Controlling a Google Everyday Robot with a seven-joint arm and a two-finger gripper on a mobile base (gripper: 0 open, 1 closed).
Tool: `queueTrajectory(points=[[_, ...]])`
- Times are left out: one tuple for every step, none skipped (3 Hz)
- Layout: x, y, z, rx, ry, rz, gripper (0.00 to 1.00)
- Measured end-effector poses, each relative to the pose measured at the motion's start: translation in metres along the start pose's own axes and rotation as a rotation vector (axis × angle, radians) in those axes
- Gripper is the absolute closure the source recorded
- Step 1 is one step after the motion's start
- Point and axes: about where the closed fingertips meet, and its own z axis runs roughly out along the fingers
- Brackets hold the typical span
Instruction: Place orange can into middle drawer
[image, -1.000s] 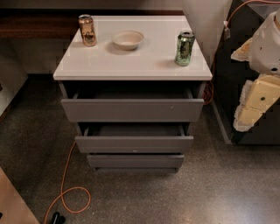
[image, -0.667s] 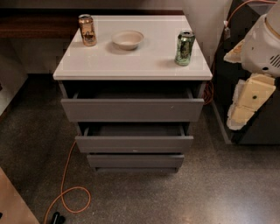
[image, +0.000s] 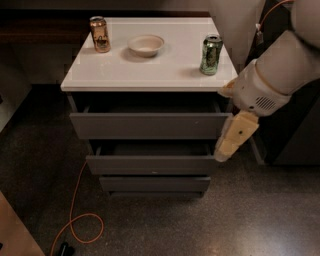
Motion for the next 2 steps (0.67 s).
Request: queueTrajectory(points=[[-0.009, 0.005, 0.056, -0.004, -0.017, -0.022, 0.0], [-0.007, 0.004, 0.119, -0.008, 0.021, -0.061, 0.0]])
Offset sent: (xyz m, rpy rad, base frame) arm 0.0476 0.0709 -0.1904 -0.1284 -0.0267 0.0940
